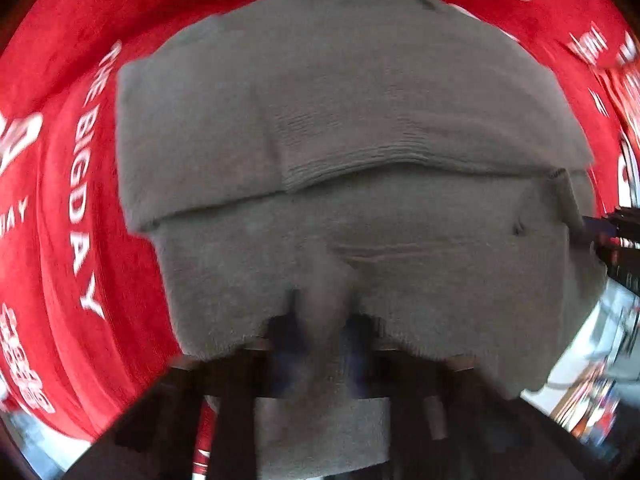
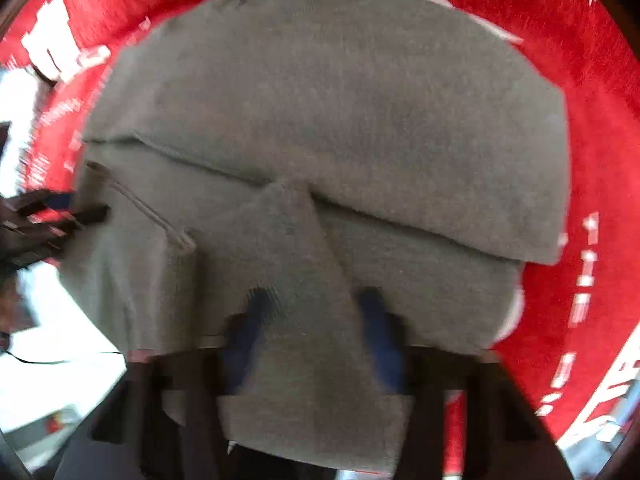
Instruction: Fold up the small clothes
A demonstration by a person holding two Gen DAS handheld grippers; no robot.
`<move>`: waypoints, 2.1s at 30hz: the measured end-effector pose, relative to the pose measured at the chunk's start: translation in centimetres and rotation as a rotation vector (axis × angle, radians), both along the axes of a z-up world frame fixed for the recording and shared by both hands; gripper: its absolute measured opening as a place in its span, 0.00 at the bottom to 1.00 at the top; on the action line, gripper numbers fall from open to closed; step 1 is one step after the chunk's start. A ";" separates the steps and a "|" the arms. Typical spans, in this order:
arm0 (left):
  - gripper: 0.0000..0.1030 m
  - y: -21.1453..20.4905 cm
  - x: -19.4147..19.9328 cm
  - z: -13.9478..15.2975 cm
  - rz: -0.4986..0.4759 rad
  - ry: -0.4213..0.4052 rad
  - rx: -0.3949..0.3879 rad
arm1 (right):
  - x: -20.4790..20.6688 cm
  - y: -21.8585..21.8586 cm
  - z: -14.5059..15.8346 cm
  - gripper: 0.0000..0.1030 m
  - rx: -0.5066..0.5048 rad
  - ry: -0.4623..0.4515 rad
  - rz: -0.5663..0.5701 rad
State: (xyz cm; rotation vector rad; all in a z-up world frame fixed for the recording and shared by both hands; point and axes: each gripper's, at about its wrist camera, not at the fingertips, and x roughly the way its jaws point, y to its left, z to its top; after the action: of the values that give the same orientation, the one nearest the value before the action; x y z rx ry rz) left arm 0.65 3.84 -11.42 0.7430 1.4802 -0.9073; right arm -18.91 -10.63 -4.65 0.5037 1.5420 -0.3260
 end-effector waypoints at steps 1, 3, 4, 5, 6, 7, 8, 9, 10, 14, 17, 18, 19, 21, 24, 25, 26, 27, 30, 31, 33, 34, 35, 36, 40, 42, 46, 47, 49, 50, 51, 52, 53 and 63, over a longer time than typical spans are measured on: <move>0.07 0.0 -0.1 0.3 -0.017 0.001 -0.005 | 0.0 0.3 0.5 0.06 -0.002 -0.002 -0.005; 0.07 0.3 0.2 1.4 -0.034 0.013 -0.027 | -0.2 0.8 1.6 0.06 -0.024 -0.005 -0.005; 0.07 0.4 0.4 1.7 -0.034 0.017 -0.033 | -0.3 0.8 2.4 0.06 -0.030 -0.009 -0.012; 0.07 0.6 0.7 2.2 -0.032 0.022 -0.041 | -0.4 0.7 3.1 0.06 -0.027 -0.019 -0.025; 0.07 0.8 1.0 2.9 -0.026 0.028 -0.053 | -0.3 0.6 3.8 0.06 -0.024 -0.027 -0.035; 0.07 0.9 1.2 3.4 -0.024 0.027 -0.060 | -0.4 0.5 4.8 0.06 -0.033 -0.033 -0.039; 0.07 1.0 1.4 4.0 -0.022 0.021 -0.070 | -0.2 0.4 5.4 0.06 -0.045 -0.036 -0.038; 0.07 1.1 1.7 4.8 -0.021 0.013 -0.084 | 0.0 0.5 6.2 0.06 -0.056 -0.041 -0.038; 0.07 1.2 2.0 5.7 -0.016 0.006 -0.102 | -0.1 0.2 7.0 0.06 -0.068 -0.048 -0.042; 0.07 1.7 3.3 9.6 0.005 -0.027 -0.190 | 0.6 -1.4 10.2 0.06 -0.111 -0.100 -0.082; 0.07 0.4 5.6 11.7 0.031 -0.071 -0.236 | 1.5 -3.2 12.5 0.06 -0.168 -0.155 -0.109; 0.07 0.1 6.6 12.6 0.050 -0.077 -0.264 | 2.0 -4.0 13.1 0.06 -0.181 -0.175 -0.121; 0.07 -0.1 7.3 12.9 0.058 -0.080 -0.278 | 2.6 -5.0 13.5 0.06 -0.187 -0.193 -0.131; 0.07 -1.3 9.1 13.5 0.070 -0.116 -0.304 | 3.4 -6.4 13.8 0.06 -0.198 -0.213 -0.139; 0.07 -4.1 11.0 12.2 0.093 -0.153 -0.311 | 5.1 -8.6 12.8 0.06 -0.204 -0.224 -0.148; 0.07 -5.1 11.6 11.6 0.104 -0.156 -0.309 | 5.8 -9.6 11.9 0.06 -0.196 -0.221 -0.159; 0.07 -5.8 12.1 10.9 0.109 -0.161 -0.305 | 6.2 -10.4 11.1 0.06 -0.187 -0.218 -0.170; 0.07 -6.8 12.6 9.8 0.112 -0.170 -0.294 | 6.8 -11.4 9.9 0.06 -0.177 -0.212 -0.183; 0.07 -9.4 13.7 6.5 0.120 -0.200 -0.249 | 8.0 -13.6 6.6 0.06 -0.154 -0.183 -0.222; 0.07 -10.0 14.0 5.6 0.123 -0.207 -0.234 | 8.4 -14.5 5.4 0.06 -0.147 -0.169 -0.236; 0.07 -11.1 14.4 3.6 0.134 -0.222 -0.205 | 9.0 -16.0 3.0 0.06 -0.137 -0.140 -0.256; 0.07 -11.6 14.6 2.6 0.141 -0.224 -0.189 | 9.2 -16.5 1.9 0.06 -0.131 -0.129 -0.267; 0.07 -12.0 14.8 1.4 0.149 -0.226 -0.168 | 9.3 -17.0 1.0 0.06 -0.121 -0.120 -0.279; 0.07 -11.9 14.8 0.7 0.151 -0.230 -0.154 | 9.4 -17.4 0.1 0.06 -0.111 -0.111 -0.292; 0.07 -12.4 14.7 -2.0 0.136 -0.253 -0.093 | 9.6 -17.7 -2.7 0.06 -0.105 -0.091 -0.316; 0.08 -12.6 14.6 -2.1 0.133 -0.274 -0.087 | 9.9 -17.6 -2.5 0.06 -0.127 -0.089 -0.294; 0.39 -11.8 15.3 -1.1 0.179 -0.335 -0.038 | 9.4 -18.0 -1.7 0.27 -0.172 -0.039 -0.309; 0.53 -11.2 15.4 -0.6 0.194 -0.347 -0.033 | 8.8 -18.1 -1.2 0.30 -0.175 -0.044 -0.334; 0.55 -9.5 15.4 0.8 0.211 -0.331 -0.048 | 7.7 -17.9 0.0 0.30 -0.161 -0.071 -0.361; 0.55 -8.6 15.0 1.5 0.209 -0.294 -0.059 | 7.1 -17.4 0.7 0.30 -0.147 -0.094 -0.366; 0.55 -7.7 14.5 2.0 0.206 -0.272 -0.064 | 6.5 -16.6 1.3 0.30 -0.130 -0.117 -0.362; 0.55 -7.3 14.0 2.3 0.202 -0.261 -0.067 | 6.0 -16.0 1.7 0.30 -0.117 -0.130 -0.356; 0.55 -6.6 13.3 2.5 0.193 -0.250 -0.067 | 5.6 -15.0 2.0 0.30 -0.103 -0.146 -0.347; 0.84 0.2 8.7 -0.6 0.215 -0.261 0.050 | 0.7 -7.5 0.0 0.29 -0.140 -0.035 -0.259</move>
State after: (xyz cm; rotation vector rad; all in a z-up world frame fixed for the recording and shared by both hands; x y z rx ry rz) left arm 9.35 4.03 -12.03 0.6949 1.3245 -0.5886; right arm -18.17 -18.15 -4.66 0.5960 1.4099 -0.6169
